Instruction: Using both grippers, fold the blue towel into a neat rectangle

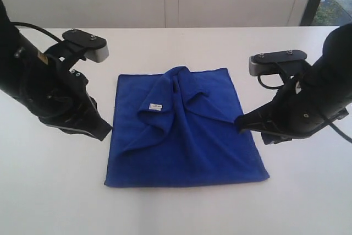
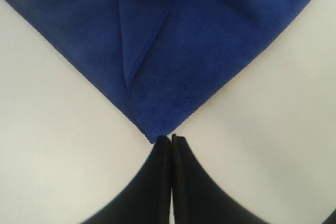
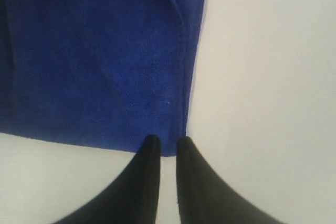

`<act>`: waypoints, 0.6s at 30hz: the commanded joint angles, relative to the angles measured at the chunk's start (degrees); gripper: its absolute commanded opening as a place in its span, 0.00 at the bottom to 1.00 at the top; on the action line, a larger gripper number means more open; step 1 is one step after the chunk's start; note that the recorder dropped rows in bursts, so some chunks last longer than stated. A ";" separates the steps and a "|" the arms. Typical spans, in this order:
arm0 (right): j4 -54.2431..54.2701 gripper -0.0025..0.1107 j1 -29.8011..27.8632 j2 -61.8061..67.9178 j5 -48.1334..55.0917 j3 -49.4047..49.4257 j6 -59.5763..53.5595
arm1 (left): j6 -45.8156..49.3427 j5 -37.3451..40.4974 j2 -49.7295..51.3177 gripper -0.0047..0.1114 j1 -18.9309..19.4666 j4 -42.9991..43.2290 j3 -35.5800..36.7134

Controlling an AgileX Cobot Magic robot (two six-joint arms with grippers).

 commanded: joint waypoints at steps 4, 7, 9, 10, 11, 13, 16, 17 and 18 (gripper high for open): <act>-4.16 0.13 -0.07 -2.16 0.23 0.32 0.00 | -0.50 2.01 -5.21 0.04 -0.08 0.34 0.51; -4.65 0.13 -0.07 -2.16 -0.33 0.32 -0.37 | -0.50 2.84 -6.80 0.04 -0.08 1.13 0.51; -4.65 0.13 -0.07 -2.16 -1.65 0.68 -1.52 | -0.50 2.98 -7.63 0.04 -0.08 1.80 0.51; -4.65 0.13 -0.07 -2.16 -2.77 1.03 -1.50 | -0.50 2.98 -7.96 0.04 -0.08 1.80 0.51; -4.65 0.13 -0.07 -2.16 -3.74 1.30 -1.50 | -0.50 2.59 -7.98 0.04 -0.08 2.03 0.51; -4.65 0.13 -0.07 -2.16 -5.65 2.19 -1.50 | -0.50 2.45 -7.98 0.04 -0.08 2.16 0.51; -4.32 0.13 -0.07 -2.16 -7.34 3.55 -1.50 | -0.39 1.75 -7.47 0.04 -0.08 2.17 0.51; -3.69 0.13 -0.07 -2.16 -7.73 3.65 -1.50 | -0.40 1.21 -7.32 0.04 -0.08 2.17 0.51; -3.07 0.13 -0.07 -2.16 -8.10 3.81 -1.50 | -0.40 0.06 -7.03 0.04 -0.08 2.17 0.51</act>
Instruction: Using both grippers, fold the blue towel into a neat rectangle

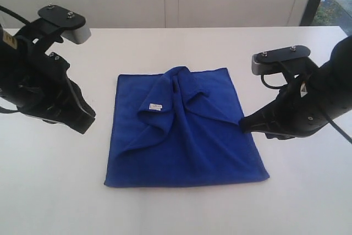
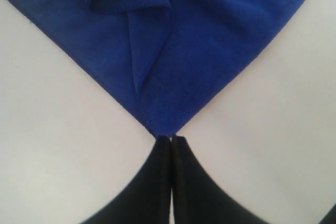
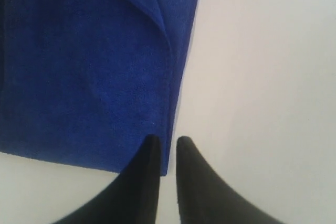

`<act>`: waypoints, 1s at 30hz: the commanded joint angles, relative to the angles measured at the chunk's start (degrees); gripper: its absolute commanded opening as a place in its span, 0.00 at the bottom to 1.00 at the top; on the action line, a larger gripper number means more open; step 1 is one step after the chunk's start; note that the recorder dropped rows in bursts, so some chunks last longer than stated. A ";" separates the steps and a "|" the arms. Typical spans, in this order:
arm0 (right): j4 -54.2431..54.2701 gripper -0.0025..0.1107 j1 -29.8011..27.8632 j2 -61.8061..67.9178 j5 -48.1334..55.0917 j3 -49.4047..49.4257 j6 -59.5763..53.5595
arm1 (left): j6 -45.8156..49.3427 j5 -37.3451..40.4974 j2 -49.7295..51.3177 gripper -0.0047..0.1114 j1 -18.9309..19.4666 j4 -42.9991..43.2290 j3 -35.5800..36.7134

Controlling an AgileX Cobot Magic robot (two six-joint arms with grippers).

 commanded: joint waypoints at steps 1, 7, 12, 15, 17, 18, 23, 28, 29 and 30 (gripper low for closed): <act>1.47 0.13 -0.07 -0.48 -2.71 1.07 -0.52 | -0.27 -2.51 0.81 0.04 -0.08 0.08 0.51; 4.38 0.10 -0.15 0.34 -6.90 1.20 -1.69 | -0.27 -6.08 5.99 0.04 -0.08 -0.07 -1.03; 13.88 0.03 -1.17 2.71 -8.90 -1.92 -10.44 | -0.27 -8.83 13.13 0.04 -0.08 0.15 -3.47; 17.67 0.03 -3.31 4.88 -8.77 -4.60 -13.67 | -0.27 -11.08 16.88 0.04 -0.08 0.15 -5.17; 19.25 0.03 -4.85 6.49 -8.77 -6.76 -14.82 | -0.27 -12.91 19.04 0.04 -0.08 0.15 -6.42; 20.27 0.03 -5.41 7.41 -8.45 -7.95 -15.92 | -0.27 -14.22 20.13 0.04 -0.08 0.15 -6.91; 33.39 0.03 -8.82 13.41 -5.25 -13.86 -27.47 | -0.27 -20.76 24.46 0.04 -0.08 0.15 -9.03; 44.63 0.03 -11.26 21.29 -1.33 -19.53 -36.54 | -0.39 -21.56 28.42 0.04 -0.08 0.15 -12.58; 46.30 0.03 -11.54 22.90 -1.00 -20.70 -37.50 | -0.28 -21.56 28.93 0.04 -0.08 0.15 -13.05; 47.32 0.03 -11.54 24.17 -0.98 -21.86 -38.32 | -0.10 -21.56 29.53 0.04 -0.08 0.15 -13.42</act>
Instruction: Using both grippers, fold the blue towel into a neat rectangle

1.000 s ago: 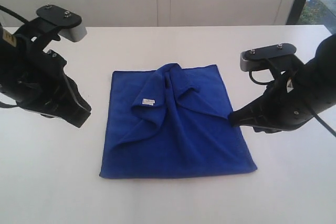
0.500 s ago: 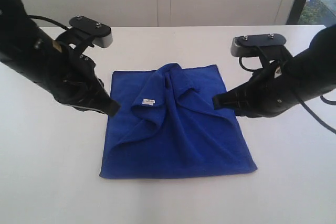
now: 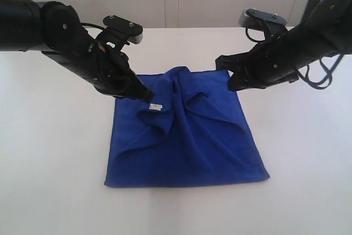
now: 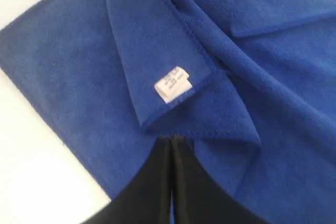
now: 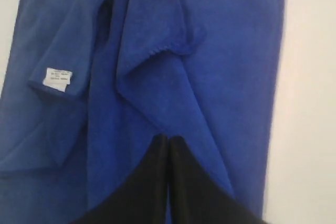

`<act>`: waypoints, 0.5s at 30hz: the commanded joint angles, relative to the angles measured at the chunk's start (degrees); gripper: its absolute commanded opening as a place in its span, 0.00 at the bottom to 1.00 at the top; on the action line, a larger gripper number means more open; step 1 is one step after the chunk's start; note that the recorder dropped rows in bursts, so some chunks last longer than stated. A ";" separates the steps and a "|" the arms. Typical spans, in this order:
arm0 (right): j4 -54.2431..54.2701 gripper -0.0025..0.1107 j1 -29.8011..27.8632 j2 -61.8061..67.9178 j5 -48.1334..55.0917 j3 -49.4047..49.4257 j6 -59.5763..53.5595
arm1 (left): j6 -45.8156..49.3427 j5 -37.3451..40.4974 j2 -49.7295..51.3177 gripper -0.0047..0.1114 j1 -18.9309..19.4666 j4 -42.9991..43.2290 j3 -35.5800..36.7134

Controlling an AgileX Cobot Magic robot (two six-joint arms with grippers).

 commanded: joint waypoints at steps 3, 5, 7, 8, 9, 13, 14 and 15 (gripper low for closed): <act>6.50 0.04 -1.12 9.15 0.27 -6.86 -5.53 | -0.05 0.27 3.84 0.04 -0.08 0.26 -2.84; 6.98 0.06 -1.12 11.91 -1.05 -8.80 -5.29 | 0.83 0.27 4.36 0.04 -0.08 1.15 -2.97; 7.13 0.10 -1.12 14.17 -3.20 -10.49 -4.40 | 1.70 0.27 4.62 0.04 -0.08 1.75 -2.97; 7.22 0.13 -1.12 14.97 -4.07 -11.00 -4.39 | 1.84 0.27 4.73 0.04 -0.08 2.04 -2.97; 7.48 0.14 -1.12 15.84 -4.96 -11.64 -4.39 | 1.84 0.27 4.73 0.04 -0.08 2.21 -2.97; 9.76 0.16 -1.12 18.86 -5.60 -13.76 -4.39 | 1.84 0.27 4.73 0.04 -0.08 2.32 -2.97; 10.24 0.16 -1.12 19.46 -5.60 -14.08 -4.39 | 1.84 0.27 4.73 0.04 -0.08 2.32 -2.97; 11.07 0.16 -1.12 20.13 -5.60 -14.57 -4.39 | 1.84 0.27 4.73 0.04 -0.08 2.32 -2.97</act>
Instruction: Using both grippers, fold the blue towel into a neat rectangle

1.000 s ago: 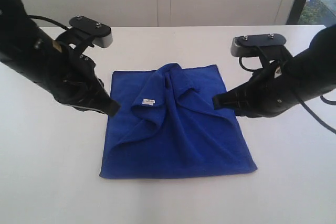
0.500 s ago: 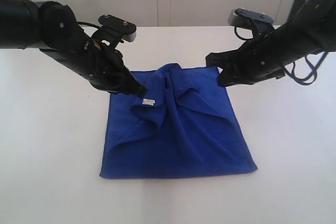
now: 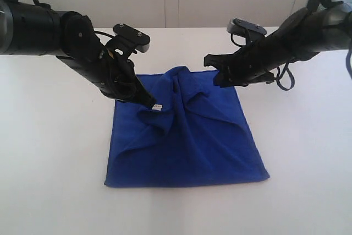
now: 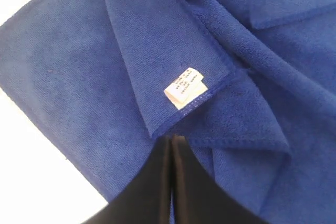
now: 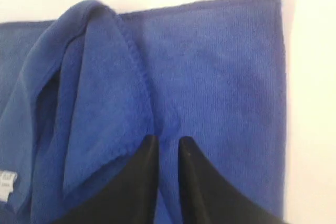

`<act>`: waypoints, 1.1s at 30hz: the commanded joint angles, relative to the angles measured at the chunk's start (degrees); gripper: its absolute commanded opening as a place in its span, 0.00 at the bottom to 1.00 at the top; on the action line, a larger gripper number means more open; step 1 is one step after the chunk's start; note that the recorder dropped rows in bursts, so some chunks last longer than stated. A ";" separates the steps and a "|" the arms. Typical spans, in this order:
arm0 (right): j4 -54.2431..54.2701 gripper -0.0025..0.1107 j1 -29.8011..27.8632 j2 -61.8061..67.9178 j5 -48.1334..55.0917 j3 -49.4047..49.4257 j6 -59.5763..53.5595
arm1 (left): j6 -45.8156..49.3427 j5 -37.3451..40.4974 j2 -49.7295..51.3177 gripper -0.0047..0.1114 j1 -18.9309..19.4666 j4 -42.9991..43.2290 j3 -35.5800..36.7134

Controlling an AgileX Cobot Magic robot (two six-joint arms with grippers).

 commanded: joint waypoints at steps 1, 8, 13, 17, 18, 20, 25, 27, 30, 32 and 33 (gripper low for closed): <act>3.37 0.16 -0.57 2.45 -0.71 -2.06 -0.21 | 0.28 0.48 -0.19 0.04 -0.08 0.11 -0.34; 4.86 0.16 -0.02 4.40 -0.48 -3.74 -0.21 | 0.28 0.48 -0.19 0.04 -0.08 0.11 -0.34; 4.98 0.16 0.62 5.36 -0.34 -3.83 -0.21 | 0.28 0.48 -0.19 0.04 -0.08 0.11 -0.34; 5.14 0.16 0.89 5.76 -0.34 -3.83 -0.21 | 0.28 0.94 -0.19 0.04 -0.08 0.11 -0.34; 5.14 0.16 1.06 5.75 -0.26 -3.83 -0.21 | 0.28 1.04 -0.19 0.04 -0.08 0.11 -0.34; 5.14 0.17 1.24 5.75 -0.26 -3.83 -0.21 | 0.28 1.39 -0.19 0.04 -0.08 0.11 -0.34; 5.14 0.27 1.62 5.75 0.24 -3.83 -0.21 | 0.28 1.50 -0.19 0.04 -0.08 0.11 -0.34; 5.14 0.27 1.62 5.75 -0.26 -3.83 -0.21 | 0.28 1.85 -0.19 0.04 -0.08 0.11 -0.34; 4.65 0.27 1.62 5.75 -0.70 -3.83 -0.21 | 0.28 2.26 -0.19 0.04 -0.08 0.11 -0.34; 4.21 0.27 1.62 5.65 -0.59 -3.83 -0.21 | 0.28 2.26 -0.19 0.04 -0.08 0.11 -0.34; 3.50 0.27 1.62 5.65 -0.47 -3.83 -0.21 | 0.28 2.38 -0.19 0.04 -0.08 0.11 -0.34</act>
